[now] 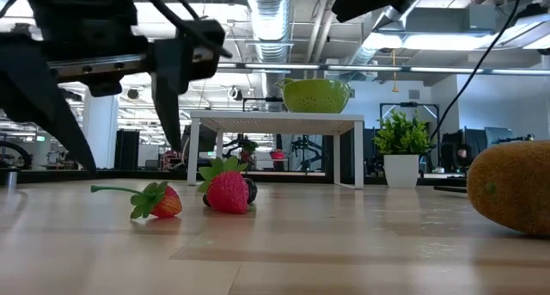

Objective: Pick & Place Fruit
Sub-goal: Put the red strawberry into the green strainer bowl

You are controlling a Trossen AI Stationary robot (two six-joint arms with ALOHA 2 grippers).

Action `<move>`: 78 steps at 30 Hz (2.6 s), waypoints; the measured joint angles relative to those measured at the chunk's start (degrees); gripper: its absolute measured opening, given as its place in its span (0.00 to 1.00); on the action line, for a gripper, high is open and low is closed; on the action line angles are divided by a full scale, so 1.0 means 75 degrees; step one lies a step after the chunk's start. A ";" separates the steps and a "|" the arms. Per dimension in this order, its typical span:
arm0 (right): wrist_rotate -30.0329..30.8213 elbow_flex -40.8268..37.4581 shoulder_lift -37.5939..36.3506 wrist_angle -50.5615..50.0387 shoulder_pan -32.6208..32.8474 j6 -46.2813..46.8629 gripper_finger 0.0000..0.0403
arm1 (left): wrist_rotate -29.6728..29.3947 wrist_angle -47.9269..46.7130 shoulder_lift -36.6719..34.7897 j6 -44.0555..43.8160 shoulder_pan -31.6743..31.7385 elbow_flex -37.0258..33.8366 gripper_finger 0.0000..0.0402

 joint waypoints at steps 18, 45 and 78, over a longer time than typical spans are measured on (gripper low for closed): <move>-0.0001 0.0000 0.0000 -0.0001 -0.0031 -0.0018 0.24 | -0.0264 0.0537 0.0020 0.3121 0.0087 -0.0253 0.51; -0.0003 0.0000 0.0003 0.0029 -0.0045 -0.0005 0.24 | 0.0318 0.1764 0.0603 0.2948 -0.0101 -0.0385 0.50; -0.0003 0.0000 0.0003 0.0054 -0.0045 -0.0004 0.24 | 0.1139 0.1809 0.0734 0.2070 0.0303 -0.0385 0.05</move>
